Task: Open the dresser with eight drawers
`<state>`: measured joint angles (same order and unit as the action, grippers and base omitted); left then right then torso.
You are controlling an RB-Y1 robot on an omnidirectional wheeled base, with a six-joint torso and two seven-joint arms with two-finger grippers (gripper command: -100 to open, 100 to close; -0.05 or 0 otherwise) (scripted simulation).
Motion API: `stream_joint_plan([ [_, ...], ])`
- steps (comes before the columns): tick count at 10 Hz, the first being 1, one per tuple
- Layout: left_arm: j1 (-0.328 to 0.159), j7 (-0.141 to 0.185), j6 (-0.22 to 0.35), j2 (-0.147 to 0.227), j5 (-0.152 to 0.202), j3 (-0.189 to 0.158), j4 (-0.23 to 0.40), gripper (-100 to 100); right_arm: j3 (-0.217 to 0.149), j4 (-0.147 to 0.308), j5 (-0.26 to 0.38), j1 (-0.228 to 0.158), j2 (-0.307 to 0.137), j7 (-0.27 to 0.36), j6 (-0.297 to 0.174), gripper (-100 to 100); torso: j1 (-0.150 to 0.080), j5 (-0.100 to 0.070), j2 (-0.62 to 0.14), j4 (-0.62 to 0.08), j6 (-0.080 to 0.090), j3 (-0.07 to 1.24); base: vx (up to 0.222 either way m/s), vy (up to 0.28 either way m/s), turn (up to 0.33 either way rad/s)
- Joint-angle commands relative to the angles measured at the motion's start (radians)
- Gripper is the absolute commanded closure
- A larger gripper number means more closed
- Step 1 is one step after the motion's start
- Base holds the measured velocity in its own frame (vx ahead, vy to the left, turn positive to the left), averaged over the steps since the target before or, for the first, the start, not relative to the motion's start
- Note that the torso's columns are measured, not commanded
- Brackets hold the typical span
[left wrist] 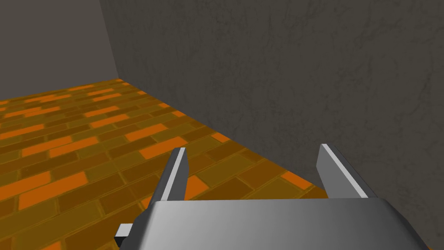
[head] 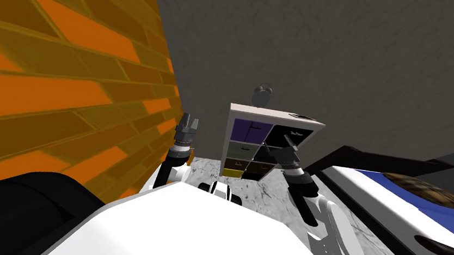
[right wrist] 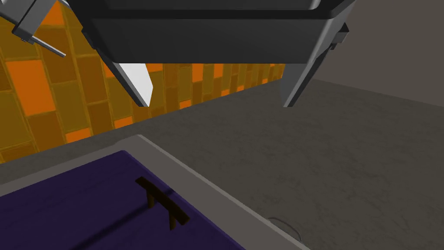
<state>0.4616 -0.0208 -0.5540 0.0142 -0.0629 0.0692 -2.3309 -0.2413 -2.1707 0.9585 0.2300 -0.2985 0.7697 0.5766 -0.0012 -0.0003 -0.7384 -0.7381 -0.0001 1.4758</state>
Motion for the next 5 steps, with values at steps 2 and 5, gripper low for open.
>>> stream_joint_plan([
  [2, 0.0, 0.0, 0.0, 0.0, 0.0, 0.0, 0.0, 0, -0.015, 0.033, 0.095, -0.032, -0.025, 0.076, -0.006, -100, 0.004, 0.001, 0.001, 0.0, 0.0, 0.001, 0.047, 0.106, -0.071],
  [5, 0.0, 0.0, 0.0, 0.0, 0.0, 0.0, 0.0, 0, -0.031, 0.063, 0.172, -0.058, -0.047, 0.142, -0.008, -100, 0.002, 0.0, 0.0, 0.0, 0.0, 0.0, 0.04, 0.091, -0.064],
])
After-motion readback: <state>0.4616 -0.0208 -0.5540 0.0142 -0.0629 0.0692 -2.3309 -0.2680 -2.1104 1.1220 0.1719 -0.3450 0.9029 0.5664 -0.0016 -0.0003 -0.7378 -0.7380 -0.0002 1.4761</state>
